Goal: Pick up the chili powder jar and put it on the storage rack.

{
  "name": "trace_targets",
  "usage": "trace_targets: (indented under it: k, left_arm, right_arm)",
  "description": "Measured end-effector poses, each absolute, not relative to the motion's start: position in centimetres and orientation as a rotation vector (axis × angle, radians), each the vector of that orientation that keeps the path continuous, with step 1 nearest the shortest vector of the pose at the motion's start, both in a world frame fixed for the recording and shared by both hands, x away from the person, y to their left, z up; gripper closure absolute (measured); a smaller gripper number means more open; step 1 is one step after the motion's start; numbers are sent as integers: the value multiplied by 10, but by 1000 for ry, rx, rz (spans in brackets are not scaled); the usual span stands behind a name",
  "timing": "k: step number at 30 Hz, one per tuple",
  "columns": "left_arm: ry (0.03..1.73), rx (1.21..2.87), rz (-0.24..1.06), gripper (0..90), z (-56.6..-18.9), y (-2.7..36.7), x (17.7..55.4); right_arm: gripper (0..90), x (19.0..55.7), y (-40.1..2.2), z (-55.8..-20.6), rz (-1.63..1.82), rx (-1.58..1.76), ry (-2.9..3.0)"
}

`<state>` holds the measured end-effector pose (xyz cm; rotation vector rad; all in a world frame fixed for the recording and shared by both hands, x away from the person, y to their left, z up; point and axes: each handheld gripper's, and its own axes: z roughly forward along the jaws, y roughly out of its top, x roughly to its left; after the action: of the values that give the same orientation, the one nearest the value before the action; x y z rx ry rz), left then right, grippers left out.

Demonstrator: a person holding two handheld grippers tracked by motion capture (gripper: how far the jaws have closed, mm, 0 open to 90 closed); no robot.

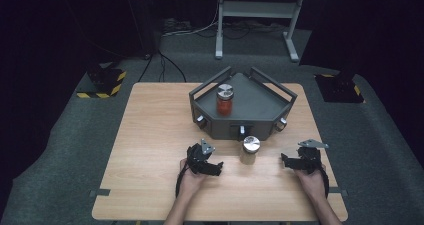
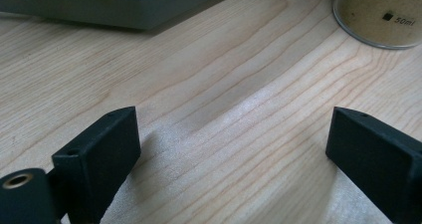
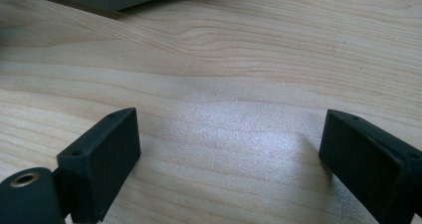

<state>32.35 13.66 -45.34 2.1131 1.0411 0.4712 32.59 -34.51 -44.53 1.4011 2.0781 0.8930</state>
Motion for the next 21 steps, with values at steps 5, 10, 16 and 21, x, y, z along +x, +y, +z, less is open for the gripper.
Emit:
trace_targets:
  k: [5,10,16,21]
  left_arm:
    - [1042,2112,472,73,-453,137,323]
    - [1044,2110,475,78,-454,137,323]
    - [1048,2107,475,82,-454,137,322]
    - [1048,2107,475,82,-454,136,322]
  right_arm:
    - [57,328,-344,-445,883,1416,2075]
    - [56,328,-344,-445,883,1416,2076]
    - [53,328,-344,-445,881,1417,2075]
    - [52,328,-344,-445,881,1417,2075]
